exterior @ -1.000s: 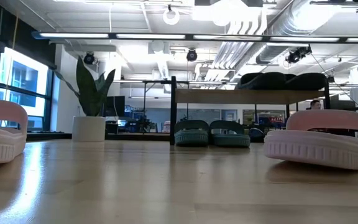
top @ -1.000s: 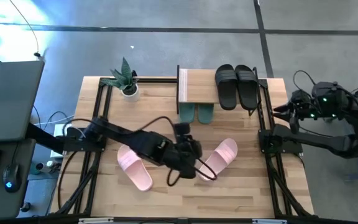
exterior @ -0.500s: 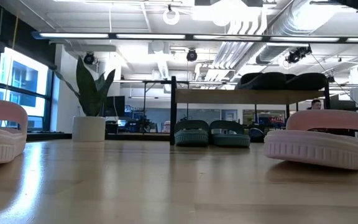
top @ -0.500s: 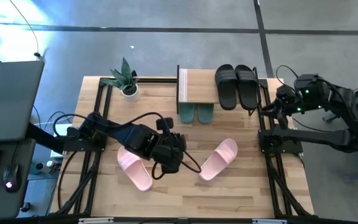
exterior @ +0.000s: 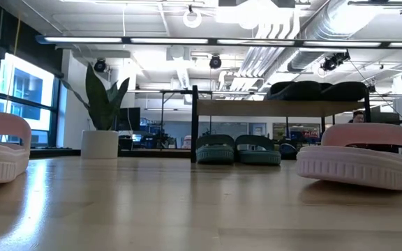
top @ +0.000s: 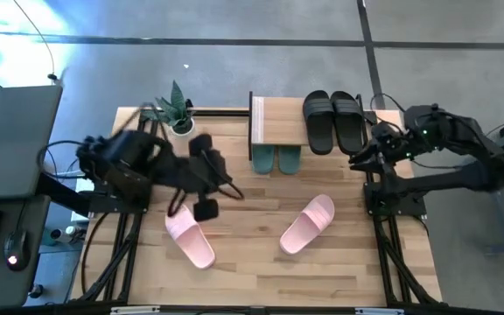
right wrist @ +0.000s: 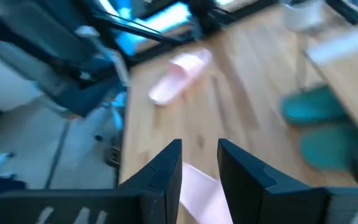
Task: Pick and place slides into the shelf
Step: Move the right pink slipper under the shelf
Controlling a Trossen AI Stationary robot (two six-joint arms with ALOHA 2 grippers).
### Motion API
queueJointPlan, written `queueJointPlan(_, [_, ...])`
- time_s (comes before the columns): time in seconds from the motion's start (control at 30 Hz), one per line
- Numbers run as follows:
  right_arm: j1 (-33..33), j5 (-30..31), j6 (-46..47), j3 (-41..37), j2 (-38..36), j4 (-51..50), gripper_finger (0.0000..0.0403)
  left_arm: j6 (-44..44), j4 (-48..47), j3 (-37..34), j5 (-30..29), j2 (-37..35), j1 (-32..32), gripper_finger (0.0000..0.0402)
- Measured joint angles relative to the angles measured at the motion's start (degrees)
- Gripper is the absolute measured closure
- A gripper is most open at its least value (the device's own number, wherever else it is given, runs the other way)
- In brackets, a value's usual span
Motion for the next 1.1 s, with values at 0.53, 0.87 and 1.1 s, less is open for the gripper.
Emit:
queueJointPlan(0.53, [27.39,27.34,16.57,0.04,14.78,-0.69,0.0309,21.47,12.65,-7.58,48.44,-3.6,25.98,0.04])
queueJointPlan(0.87, [37.14,35.29,40.55,0.04,32.08,-15.47,0.0309,22.59,22.27,-37.39,53.67,-15.13,25.94,0.0401])
queueJointPlan(1.1, [39.24,30.8,48.75,0.04,42.15,-20.52,0.0309,9.75,40.64,-60.5,45.81,-34.63,24.3,0.0401])
